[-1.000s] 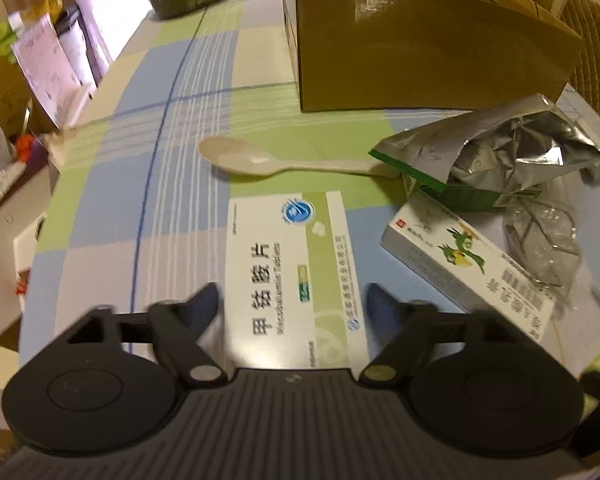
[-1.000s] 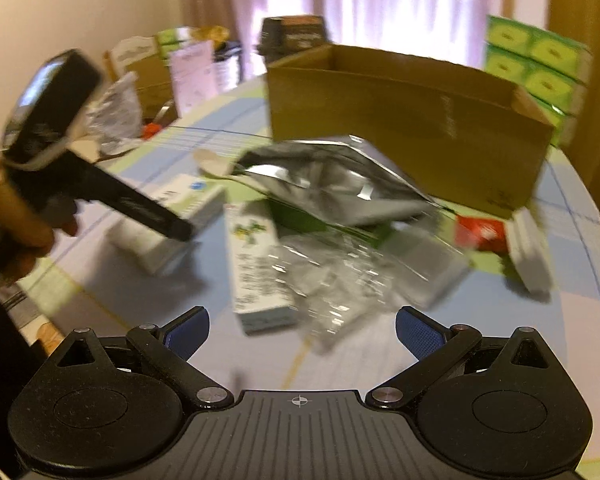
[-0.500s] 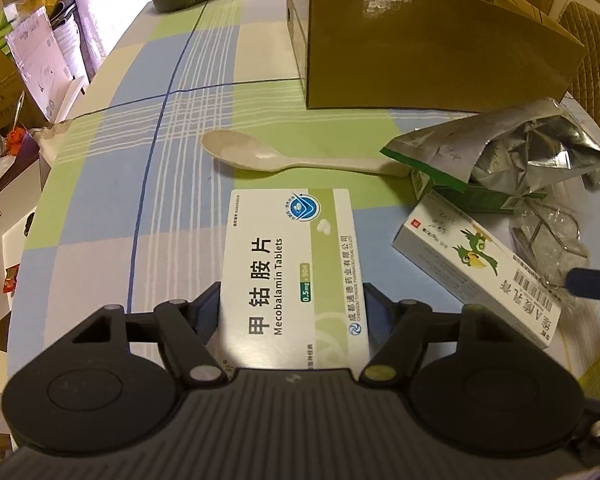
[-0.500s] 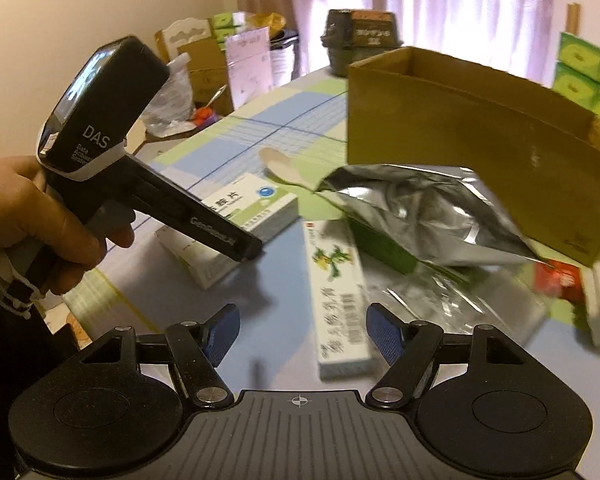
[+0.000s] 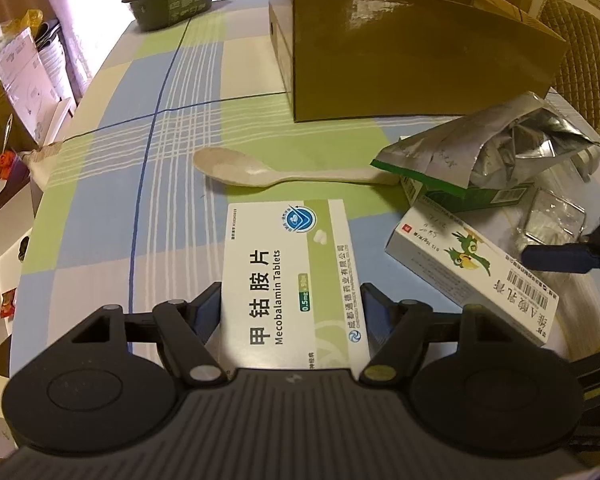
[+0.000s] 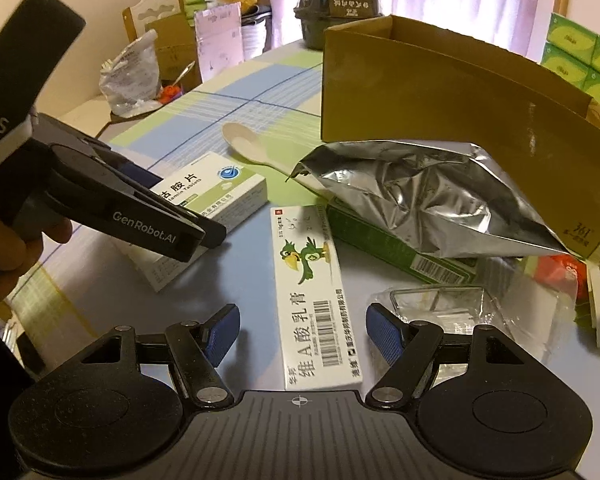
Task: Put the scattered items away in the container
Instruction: 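Grasp the Mecobalamin box with the left tool while the right tool grasps the ointment box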
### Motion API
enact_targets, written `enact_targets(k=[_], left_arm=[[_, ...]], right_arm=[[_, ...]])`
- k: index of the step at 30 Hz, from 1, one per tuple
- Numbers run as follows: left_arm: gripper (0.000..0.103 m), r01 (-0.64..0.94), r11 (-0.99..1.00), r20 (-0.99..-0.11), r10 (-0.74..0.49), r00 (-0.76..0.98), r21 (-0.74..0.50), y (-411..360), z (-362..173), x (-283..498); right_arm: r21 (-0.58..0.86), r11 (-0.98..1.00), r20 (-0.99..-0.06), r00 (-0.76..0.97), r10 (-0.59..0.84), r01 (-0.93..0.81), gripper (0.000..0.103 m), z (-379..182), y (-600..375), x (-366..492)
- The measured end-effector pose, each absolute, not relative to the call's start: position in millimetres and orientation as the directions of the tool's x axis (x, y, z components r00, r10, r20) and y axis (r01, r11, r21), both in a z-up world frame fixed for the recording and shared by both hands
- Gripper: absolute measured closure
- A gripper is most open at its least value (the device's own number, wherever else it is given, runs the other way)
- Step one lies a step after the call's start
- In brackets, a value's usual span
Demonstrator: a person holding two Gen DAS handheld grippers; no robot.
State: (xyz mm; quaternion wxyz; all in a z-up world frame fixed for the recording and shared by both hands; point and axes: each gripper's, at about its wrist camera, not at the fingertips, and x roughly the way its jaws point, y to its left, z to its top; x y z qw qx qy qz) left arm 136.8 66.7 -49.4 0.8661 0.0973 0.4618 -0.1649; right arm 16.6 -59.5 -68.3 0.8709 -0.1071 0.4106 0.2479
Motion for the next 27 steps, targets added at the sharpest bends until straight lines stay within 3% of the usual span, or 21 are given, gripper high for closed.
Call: enact_targets(k=[3, 4, 6, 17, 18, 27], left_arm=[[0.035, 0.38, 0.925, -0.833, -0.202, 0.514, 0.01, 66.8, -50.1, 137.6], [0.035, 0.381, 0.924, -0.834, -0.202, 0.513, 0.01, 66.7, -49.9, 137.5], [0.035, 0.386, 0.922, -0.836, -0.203, 0.511, 0.012, 67.0, -50.1, 137.1], [0.035, 0.419, 0.908, -0.85, -0.196, 0.489, 0.031, 63.5, -51.7, 139.6], [0.035, 0.423, 0.906, -0.852, -0.201, 0.483, 0.027, 64.0, -51.6, 138.9], [0.036, 0.41, 0.911, -0.84, -0.191, 0.508, 0.041, 72.6, -39.9, 127.4]], right_arm=[[0.01, 0.853, -0.773, 0.537, 0.337, -0.522, 0.028, -69.4, -55.0, 14.5], [0.006, 0.854, -0.776, 0.537, 0.332, -0.52, 0.044, -70.1, -54.8, 14.7], [0.005, 0.862, -0.786, 0.532, 0.317, -0.506, 0.051, -71.4, -55.6, 14.4], [-0.008, 0.863, -0.789, 0.533, 0.304, -0.505, 0.051, -72.5, -53.2, 18.6], [-0.016, 0.865, -0.789, 0.538, 0.297, -0.502, 0.062, -72.3, -52.9, 18.4], [-0.006, 0.866, -0.777, 0.547, 0.311, -0.501, 0.062, -64.6, -56.0, 17.7]])
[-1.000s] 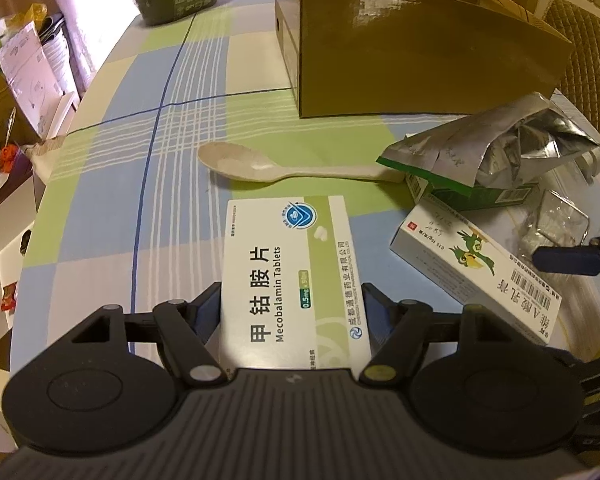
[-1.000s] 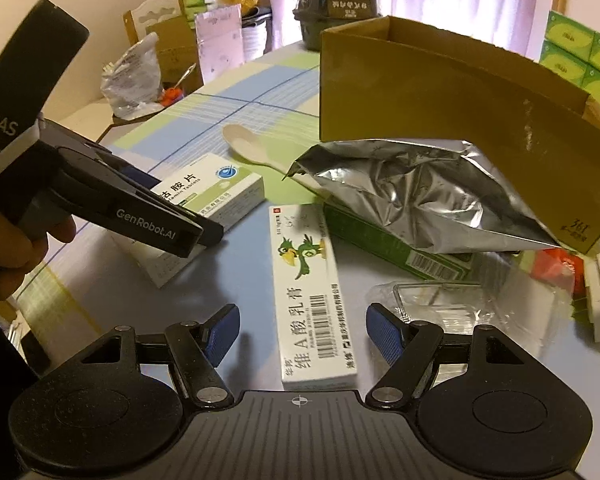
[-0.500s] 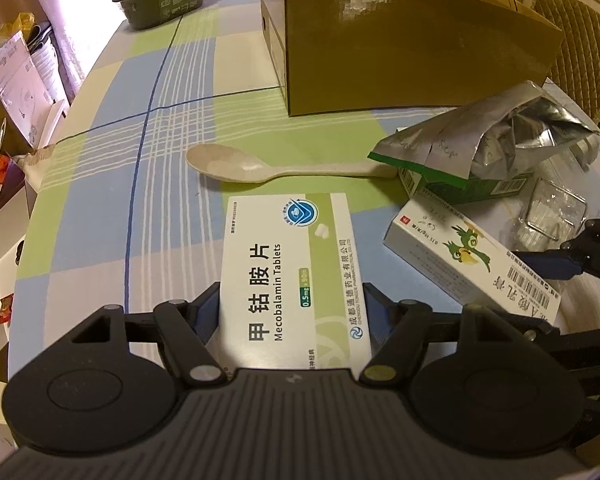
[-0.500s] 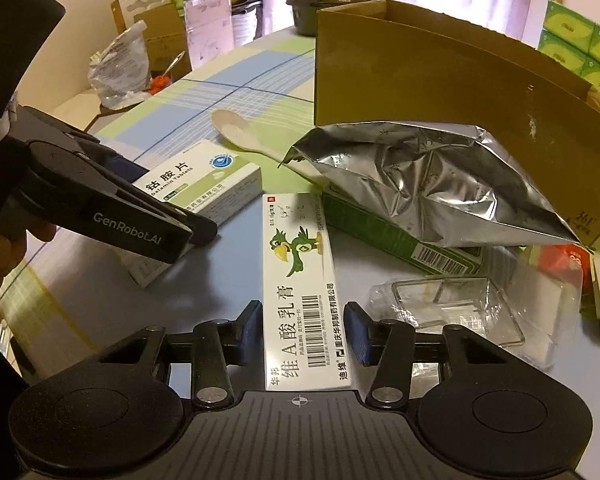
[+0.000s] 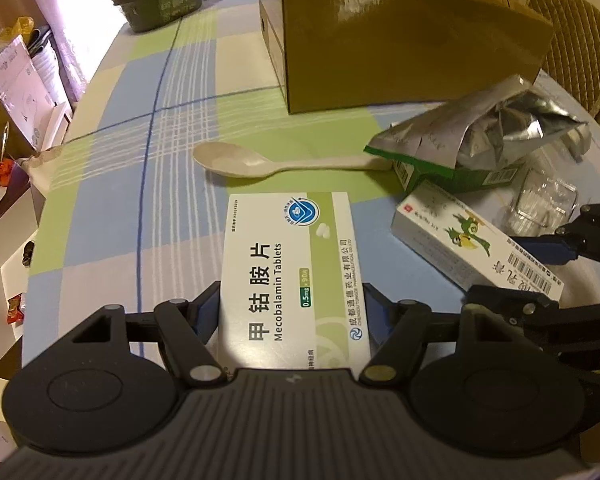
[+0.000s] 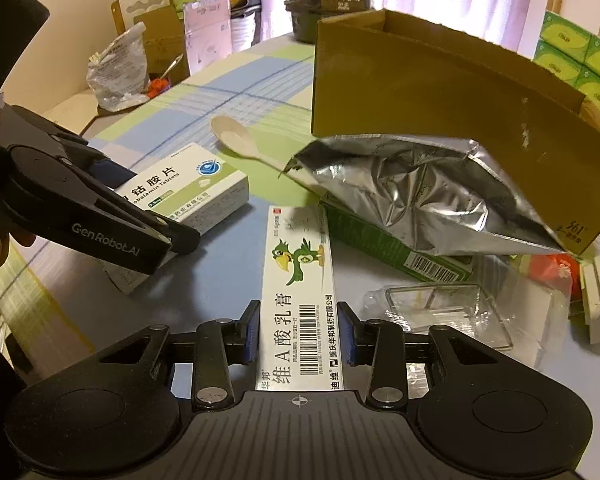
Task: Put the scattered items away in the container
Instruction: 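Grasp the Mecobalamin box with the left tool while the right tool grasps the ointment box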
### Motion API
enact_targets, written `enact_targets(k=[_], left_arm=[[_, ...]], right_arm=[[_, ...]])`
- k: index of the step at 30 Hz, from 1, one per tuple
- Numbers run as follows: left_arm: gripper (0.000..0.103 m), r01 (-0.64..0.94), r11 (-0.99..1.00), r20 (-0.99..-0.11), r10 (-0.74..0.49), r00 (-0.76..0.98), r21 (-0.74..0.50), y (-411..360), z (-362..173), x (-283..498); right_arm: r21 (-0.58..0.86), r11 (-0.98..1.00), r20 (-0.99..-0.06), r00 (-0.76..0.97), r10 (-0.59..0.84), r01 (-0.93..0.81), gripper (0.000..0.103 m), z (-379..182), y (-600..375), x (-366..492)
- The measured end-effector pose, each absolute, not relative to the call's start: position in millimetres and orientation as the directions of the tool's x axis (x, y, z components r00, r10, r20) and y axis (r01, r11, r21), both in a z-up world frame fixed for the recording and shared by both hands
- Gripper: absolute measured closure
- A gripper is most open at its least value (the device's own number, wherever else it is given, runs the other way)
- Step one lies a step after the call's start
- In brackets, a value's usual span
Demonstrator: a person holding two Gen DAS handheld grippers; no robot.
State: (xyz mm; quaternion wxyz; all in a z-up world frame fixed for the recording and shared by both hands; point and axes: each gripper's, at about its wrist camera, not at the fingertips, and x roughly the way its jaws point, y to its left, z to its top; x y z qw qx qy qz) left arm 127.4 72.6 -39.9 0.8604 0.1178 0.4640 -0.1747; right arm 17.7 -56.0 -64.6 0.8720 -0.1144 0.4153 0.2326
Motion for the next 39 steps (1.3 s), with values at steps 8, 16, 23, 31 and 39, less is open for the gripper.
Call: enact_targets(k=[8, 16, 23, 31, 39], left_arm=[[0.036, 0.404, 0.913, -0.828, -0.19, 0.528, 0.049, 78.2, -21.0, 114.0], [0.036, 0.41, 0.911, -0.828, -0.193, 0.526, 0.048, 76.3, -17.5, 103.6], [0.036, 0.409, 0.912, -0.827, -0.202, 0.525, 0.036, 79.7, -15.6, 105.9], [0.036, 0.405, 0.914, -0.826, -0.203, 0.526, 0.034, 84.3, -16.5, 107.7], [0.036, 0.397, 0.917, -0.82, -0.204, 0.534, 0.03, 83.5, -12.4, 105.5]], right_arm=[[0.009, 0.868, -0.758, 0.562, 0.33, -0.497, 0.062, -49.5, -63.9, 4.6], [-0.023, 0.845, -0.794, 0.523, 0.31, -0.535, 0.062, -58.9, -56.9, -5.4], [-0.018, 0.844, -0.799, 0.515, 0.311, -0.536, 0.05, -74.9, -50.9, 1.0], [-0.03, 0.842, -0.775, 0.544, 0.321, -0.539, 0.037, -76.7, -45.8, 2.3], [-0.02, 0.85, -0.779, 0.542, 0.317, -0.526, 0.062, -71.3, -46.6, 4.7]])
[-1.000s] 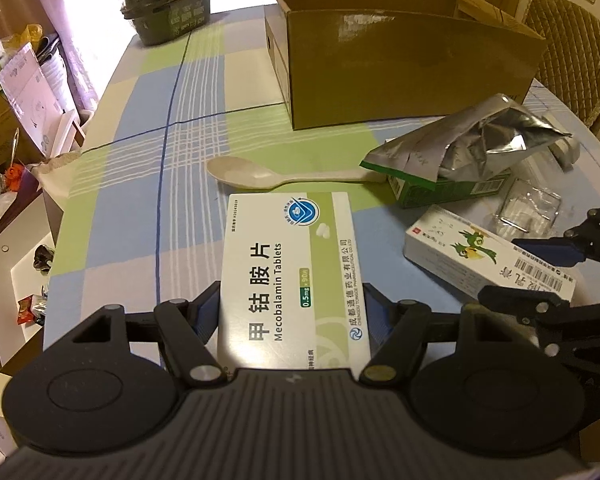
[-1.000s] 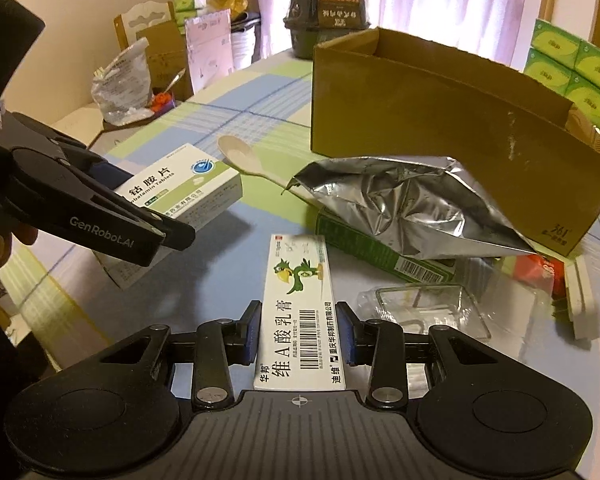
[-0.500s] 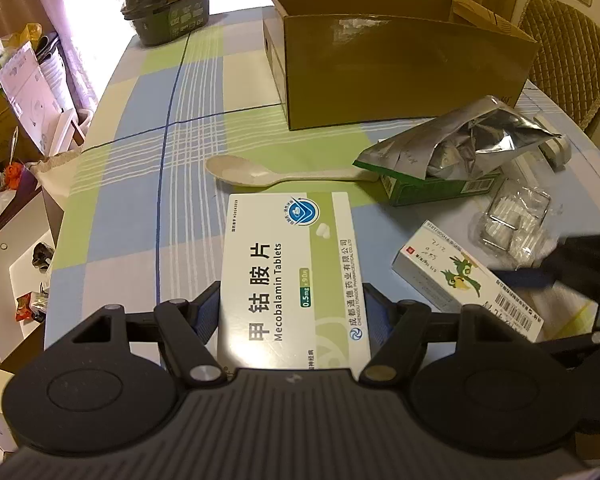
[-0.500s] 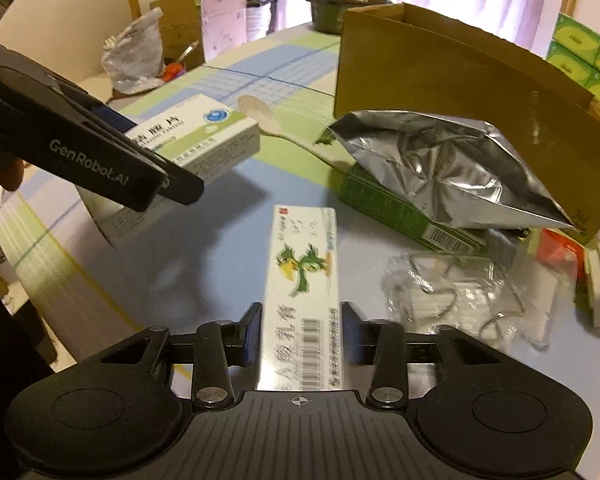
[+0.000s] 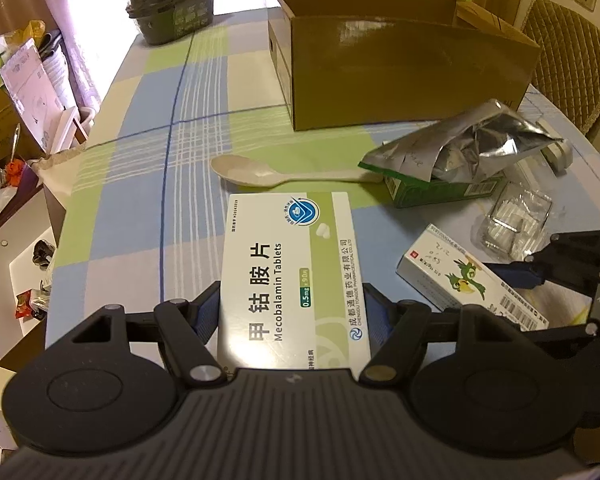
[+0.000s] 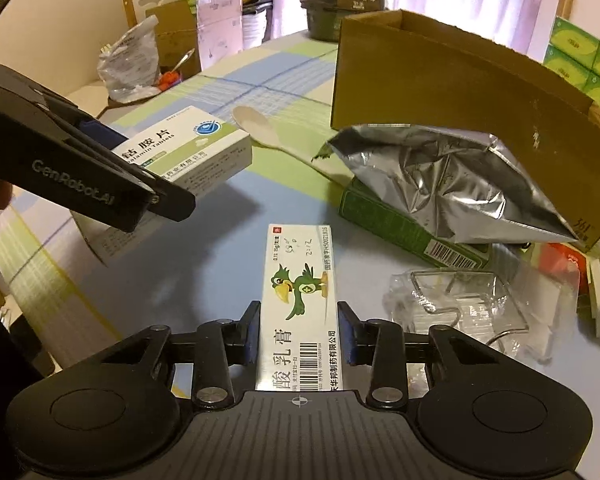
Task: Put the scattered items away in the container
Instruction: 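Grasp the Mecobalamin box with the left tool while the right tool grasps the ointment box, then carry both boxes into the cardboard box and open both tools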
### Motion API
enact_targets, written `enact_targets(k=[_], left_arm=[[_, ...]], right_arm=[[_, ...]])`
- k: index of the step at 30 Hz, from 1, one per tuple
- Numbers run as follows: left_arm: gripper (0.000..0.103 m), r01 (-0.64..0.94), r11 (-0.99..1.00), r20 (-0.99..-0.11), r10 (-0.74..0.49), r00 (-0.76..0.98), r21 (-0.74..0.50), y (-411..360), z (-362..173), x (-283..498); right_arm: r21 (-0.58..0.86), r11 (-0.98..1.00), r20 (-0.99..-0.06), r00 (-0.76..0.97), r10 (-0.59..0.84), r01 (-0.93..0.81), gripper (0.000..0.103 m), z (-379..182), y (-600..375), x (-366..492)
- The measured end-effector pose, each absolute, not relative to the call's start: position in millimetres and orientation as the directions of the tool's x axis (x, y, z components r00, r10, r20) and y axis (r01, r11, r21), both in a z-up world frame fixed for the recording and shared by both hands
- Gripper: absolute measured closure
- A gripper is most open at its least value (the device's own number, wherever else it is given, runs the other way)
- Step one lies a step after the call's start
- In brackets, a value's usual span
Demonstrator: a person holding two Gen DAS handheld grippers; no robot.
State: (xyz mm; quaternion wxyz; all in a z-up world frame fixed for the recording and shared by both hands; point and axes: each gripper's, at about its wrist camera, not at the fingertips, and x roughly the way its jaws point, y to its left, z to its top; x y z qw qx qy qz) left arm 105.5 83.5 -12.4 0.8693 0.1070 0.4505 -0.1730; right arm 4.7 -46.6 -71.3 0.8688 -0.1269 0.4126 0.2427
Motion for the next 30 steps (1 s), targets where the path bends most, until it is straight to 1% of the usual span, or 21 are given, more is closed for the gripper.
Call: enact_targets(k=[8, 17, 21, 25, 30], left_arm=[[0.036, 0.394, 0.918, -0.793, -0.214, 0.571, 0.036, 79.4, 13.9, 102.6], [0.036, 0.41, 0.912, -0.753, -0.258, 0.606, 0.018, 56.9, 57.1, 124.1], [0.036, 0.436, 0.9, -0.72, -0.292, 0.629, 0.016, 30.1, 83.0, 152.9], [0.036, 0.466, 0.885, -0.686, -0.33, 0.649, 0.016, -4.8, 105.7, 192.7], [0.036, 0.489, 0.872, -0.661, -0.358, 0.659, 0.014, -43.1, 115.6, 255.0]], right_arm=[[-0.016, 0.862, -0.725, 0.599, 0.339, -0.507, 0.063, -39.5, -61.6, -6.5], [-0.028, 0.903, -0.645, 0.698, 0.311, -0.429, 0.062, 28.5, -97.4, 10.5], [-0.033, 0.924, -0.596, 0.75, 0.287, -0.38, 0.063, 62.1, -117.0, 44.1], [-0.014, 0.942, -0.571, 0.776, 0.268, -0.336, 0.062, 87.3, -140.7, 95.0], [0.022, 0.956, -0.591, 0.767, 0.25, -0.294, 0.062, 95.7, -161.9, 166.7]])
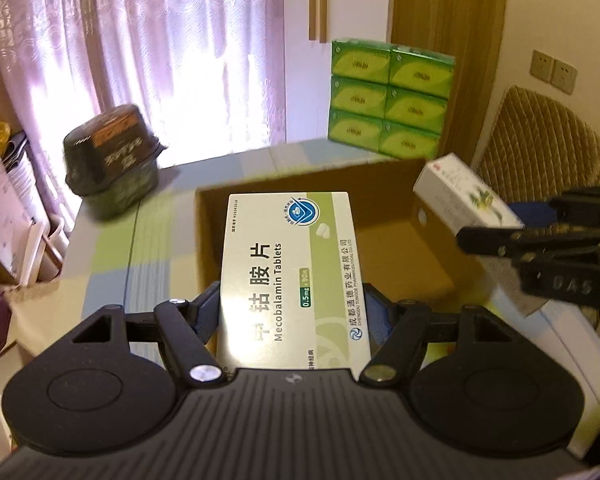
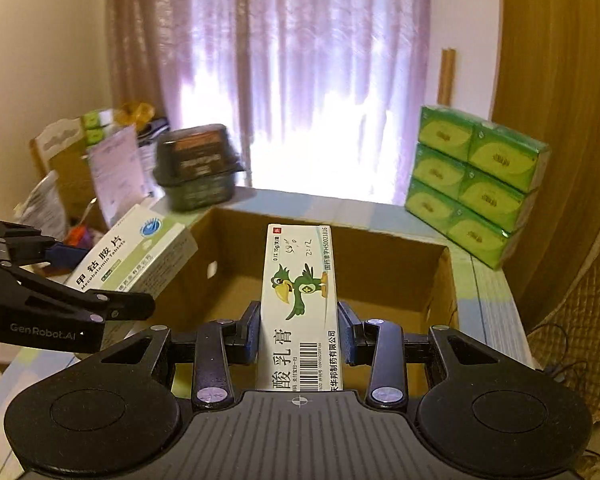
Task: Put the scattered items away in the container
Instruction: 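Carry both boxes into the cardboard box and open both tools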
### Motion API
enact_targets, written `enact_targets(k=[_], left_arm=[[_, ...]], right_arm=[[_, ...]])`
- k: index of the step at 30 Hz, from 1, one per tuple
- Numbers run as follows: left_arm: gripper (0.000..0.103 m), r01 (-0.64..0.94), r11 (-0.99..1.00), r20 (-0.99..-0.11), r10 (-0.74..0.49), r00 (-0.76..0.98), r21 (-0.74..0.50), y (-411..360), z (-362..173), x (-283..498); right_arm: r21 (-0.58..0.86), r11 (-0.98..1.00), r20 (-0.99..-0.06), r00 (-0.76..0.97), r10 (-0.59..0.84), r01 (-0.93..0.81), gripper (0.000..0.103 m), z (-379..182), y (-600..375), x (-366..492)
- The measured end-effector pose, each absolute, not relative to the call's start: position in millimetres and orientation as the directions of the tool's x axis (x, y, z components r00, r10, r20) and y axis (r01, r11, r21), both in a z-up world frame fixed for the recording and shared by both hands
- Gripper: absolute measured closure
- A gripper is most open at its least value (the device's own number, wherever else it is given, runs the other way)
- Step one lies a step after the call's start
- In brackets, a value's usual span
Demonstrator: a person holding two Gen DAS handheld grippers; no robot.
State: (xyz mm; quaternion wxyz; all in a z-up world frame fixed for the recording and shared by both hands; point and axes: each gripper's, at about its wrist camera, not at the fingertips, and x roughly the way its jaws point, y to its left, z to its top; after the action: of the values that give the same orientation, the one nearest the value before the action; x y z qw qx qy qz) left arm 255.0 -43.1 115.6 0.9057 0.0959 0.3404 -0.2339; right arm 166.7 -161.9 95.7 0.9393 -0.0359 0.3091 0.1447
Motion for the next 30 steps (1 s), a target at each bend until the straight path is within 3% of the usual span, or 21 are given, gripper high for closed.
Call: enact_targets(k=[10, 13, 20, 30], left_arm=[[0.036, 0.511, 0.859, -0.689, -0.371, 0.623, -0.001, -79.7, 84.1, 319.1], [0.026, 0.516, 0.857, -0.7, -0.366, 0.613, 0.004, -85.9, 73.1, 328.4], [0.025, 0.494, 0.868, -0.681, -0.331, 0.653, 0.052, -77.3, 70.3, 323.2], [0.024, 0.455, 0.89, -0.674, -0.324, 0.665, 0.021, -50.5, 72.4, 319.3]], right_arm=[[0.034, 0.961, -0.65, 0.724, 0.228, -0.273, 0.062, 58.5, -174.3, 230.7], [0.032, 0.963, -0.665, 0.713, 0.22, -0.268, 0.062, 47.9, -176.8, 238.1], [0.038, 0.965, -0.679, 0.702, 0.217, -0.261, 0.062, 38.4, -181.8, 248.1], [0.039, 0.959, -0.687, 0.69, 0.229, -0.28, 0.062, 28.6, -171.3, 259.9]])
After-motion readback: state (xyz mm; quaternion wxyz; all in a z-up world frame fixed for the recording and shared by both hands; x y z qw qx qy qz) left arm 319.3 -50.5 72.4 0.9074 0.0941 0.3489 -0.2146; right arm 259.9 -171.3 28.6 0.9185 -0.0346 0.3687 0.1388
